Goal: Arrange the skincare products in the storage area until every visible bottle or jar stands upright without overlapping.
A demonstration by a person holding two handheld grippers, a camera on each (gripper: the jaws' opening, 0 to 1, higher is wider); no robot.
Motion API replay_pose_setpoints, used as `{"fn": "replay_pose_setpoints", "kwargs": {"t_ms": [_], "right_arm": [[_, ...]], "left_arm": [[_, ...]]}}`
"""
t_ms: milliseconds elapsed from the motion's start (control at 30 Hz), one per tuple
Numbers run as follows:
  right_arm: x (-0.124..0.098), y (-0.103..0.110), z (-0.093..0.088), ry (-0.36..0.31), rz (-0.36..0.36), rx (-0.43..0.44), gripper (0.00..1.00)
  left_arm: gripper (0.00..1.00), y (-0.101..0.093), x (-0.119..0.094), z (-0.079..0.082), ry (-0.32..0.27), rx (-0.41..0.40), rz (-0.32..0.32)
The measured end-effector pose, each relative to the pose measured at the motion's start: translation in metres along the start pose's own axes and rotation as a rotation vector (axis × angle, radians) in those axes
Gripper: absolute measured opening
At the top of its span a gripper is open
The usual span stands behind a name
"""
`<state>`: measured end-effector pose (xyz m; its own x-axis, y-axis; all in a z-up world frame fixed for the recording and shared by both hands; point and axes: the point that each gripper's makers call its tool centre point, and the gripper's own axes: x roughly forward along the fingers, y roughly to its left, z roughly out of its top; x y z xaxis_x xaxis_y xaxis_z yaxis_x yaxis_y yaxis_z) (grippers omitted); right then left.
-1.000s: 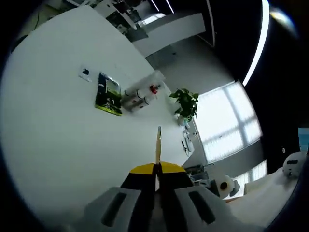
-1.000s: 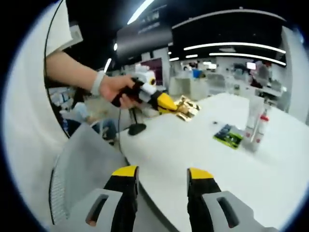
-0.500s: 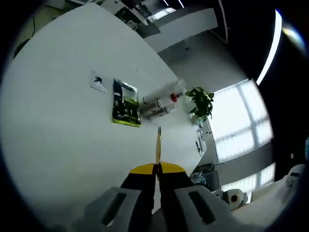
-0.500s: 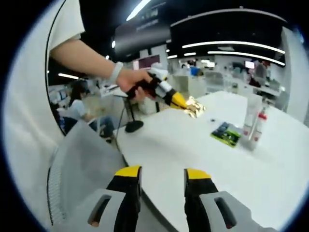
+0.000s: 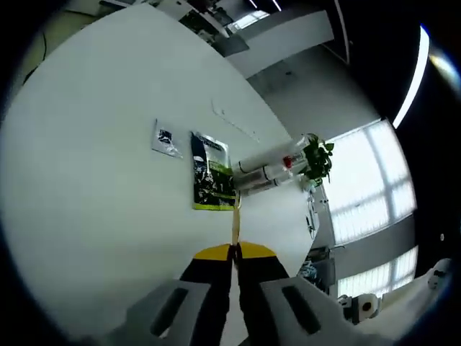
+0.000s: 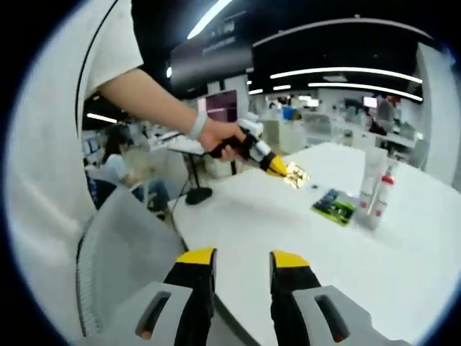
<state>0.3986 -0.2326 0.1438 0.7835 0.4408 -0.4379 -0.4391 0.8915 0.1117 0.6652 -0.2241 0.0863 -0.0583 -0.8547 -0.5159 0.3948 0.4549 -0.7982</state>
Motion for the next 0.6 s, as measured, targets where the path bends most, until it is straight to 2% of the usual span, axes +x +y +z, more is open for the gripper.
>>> {"fn": "replay_pose_setpoints", "kwargs": {"t_ms": [133, 233, 333, 600], "right_arm": [[0.000, 0.001, -0.001, 0.003, 0.006, -0.002, 0.26], [0.000, 0.002, -0.001, 0.008, 0.010, -0.009, 0.19], [0.001, 0.003, -0.003, 0.016, 0.015, -0.011, 0.20], [0.004, 0.001, -0.009, 0.049, 0.009, -0.009, 0.18]], "left_arm": [[0.00, 0.017, 0.009, 0.013, -0.007, -0.026, 0.024], [0.00, 0.035, 0.015, 0.025, -0.042, -0.055, 0.081], [0.00, 0.043, 0.025, 0.028, -0.020, -0.047, 0.089], [0.00, 0.049, 0.046, 0.036, 0.039, -0.093, 0.046]]}}
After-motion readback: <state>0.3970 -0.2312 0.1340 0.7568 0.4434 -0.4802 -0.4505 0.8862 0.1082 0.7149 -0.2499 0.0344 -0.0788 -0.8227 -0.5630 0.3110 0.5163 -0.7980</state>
